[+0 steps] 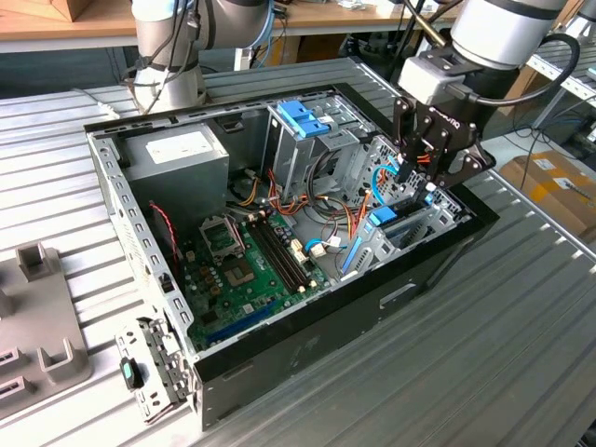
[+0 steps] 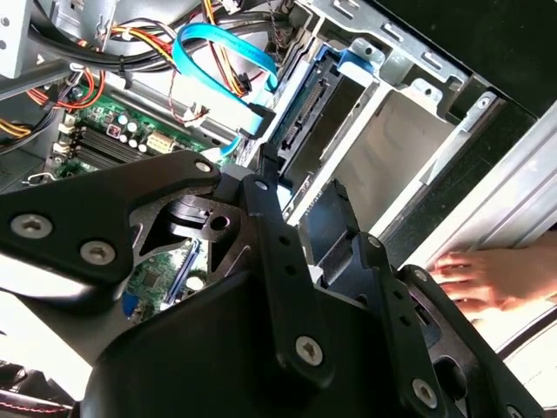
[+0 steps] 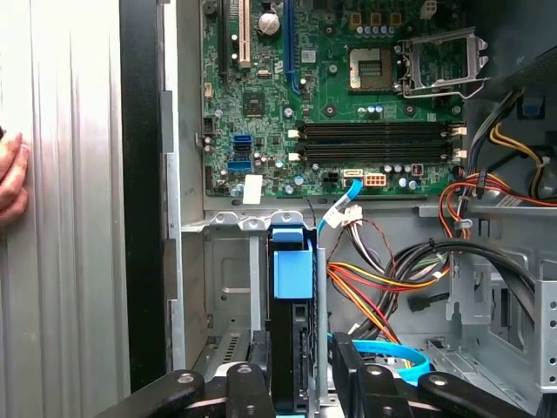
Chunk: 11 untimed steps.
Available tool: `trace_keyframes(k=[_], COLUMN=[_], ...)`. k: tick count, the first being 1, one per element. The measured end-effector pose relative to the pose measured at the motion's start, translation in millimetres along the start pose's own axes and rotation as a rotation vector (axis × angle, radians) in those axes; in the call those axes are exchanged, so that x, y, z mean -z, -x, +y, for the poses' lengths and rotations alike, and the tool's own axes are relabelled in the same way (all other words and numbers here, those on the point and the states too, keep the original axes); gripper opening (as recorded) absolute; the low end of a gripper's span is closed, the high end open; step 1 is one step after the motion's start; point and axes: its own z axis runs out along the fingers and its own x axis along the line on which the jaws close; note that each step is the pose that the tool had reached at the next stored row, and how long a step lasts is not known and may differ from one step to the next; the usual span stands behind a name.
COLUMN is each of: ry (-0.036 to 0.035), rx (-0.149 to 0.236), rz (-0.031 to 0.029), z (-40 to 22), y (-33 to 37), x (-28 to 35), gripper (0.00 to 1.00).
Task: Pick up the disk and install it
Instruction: 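Insert the disk into the insertion slot, then insert the first disk wire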
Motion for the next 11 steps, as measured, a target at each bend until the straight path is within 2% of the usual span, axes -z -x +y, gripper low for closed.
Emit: trace_keyframes(k=[1, 3, 11], ry=[0.0, 0.0, 0.0], rx=[0.0, 0.0, 0.0], rz=[0.0, 0.0001, 0.0001], z=[0.0, -0.1, -0.1], y=[0.0, -0.1, 0.2], x=[0.1, 4.5, 6.1], gripper=[0.42, 0.42, 0.42])
